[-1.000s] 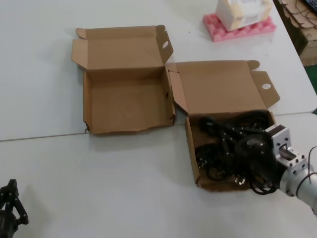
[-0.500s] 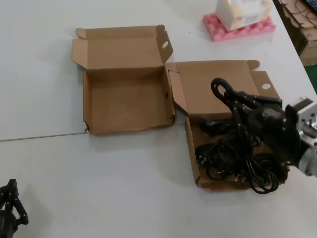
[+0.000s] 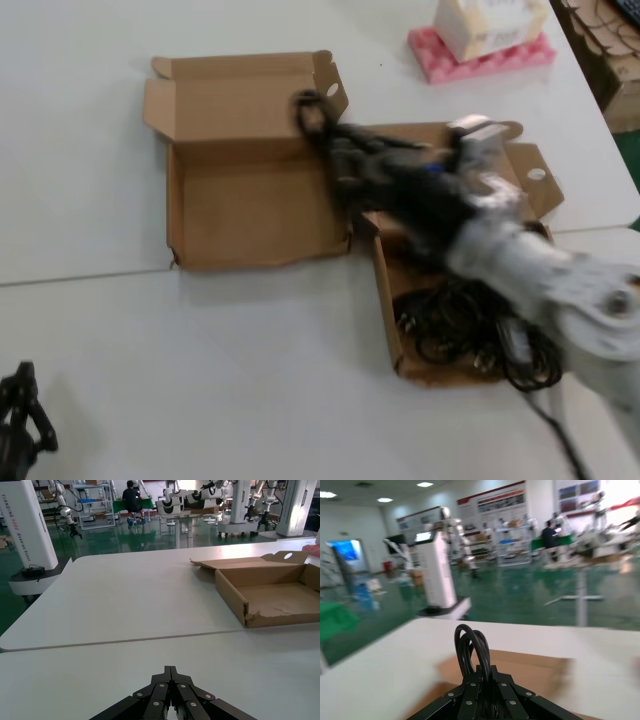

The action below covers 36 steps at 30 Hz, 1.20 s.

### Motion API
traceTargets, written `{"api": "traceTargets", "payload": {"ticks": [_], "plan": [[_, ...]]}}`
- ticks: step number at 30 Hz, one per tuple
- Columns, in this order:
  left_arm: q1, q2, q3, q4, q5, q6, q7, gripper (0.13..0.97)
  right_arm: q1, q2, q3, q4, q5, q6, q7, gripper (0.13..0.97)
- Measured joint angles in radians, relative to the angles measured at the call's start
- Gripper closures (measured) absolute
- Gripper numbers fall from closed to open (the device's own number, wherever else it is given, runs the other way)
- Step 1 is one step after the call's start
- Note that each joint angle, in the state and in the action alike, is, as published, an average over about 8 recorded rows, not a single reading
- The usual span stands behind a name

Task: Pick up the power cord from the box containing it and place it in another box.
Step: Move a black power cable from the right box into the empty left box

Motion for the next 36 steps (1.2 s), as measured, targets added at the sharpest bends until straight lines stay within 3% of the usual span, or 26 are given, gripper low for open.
{"api": "traceTargets", "payload": {"ticks": [7, 15, 19, 25, 36], "plan": [[0.0, 0.0, 0.0, 0.0, 0.0, 0.0, 0.0, 0.934, 0.208, -0.179, -0.237, -0.27, -0.082, 0.159, 0.0, 0.923], [0.0, 0.0, 0.0, 0.0, 0.0, 0.0, 0.0, 0.934, 0.376, -0.304, -0.609, -0.628, -0.412, 0.526, 0.0, 0.923], [0.0, 0.0, 0.0, 0.0, 0.0, 0.0, 0.0, 0.934, 0.413, -0.33, -0.74, -0.728, -0.501, 0.66, 0.0, 0.923], [0.0, 0.0, 0.0, 0.0, 0.0, 0.0, 0.0, 0.934, 0.422, -0.342, -0.821, -0.769, -0.531, 0.734, 0.0, 0.92], [0.0, 0.0, 0.0, 0.0, 0.0, 0.0, 0.0, 0.934, 0.414, -0.345, -0.843, -0.784, -0.508, 0.732, 0.0, 0.871]]}}
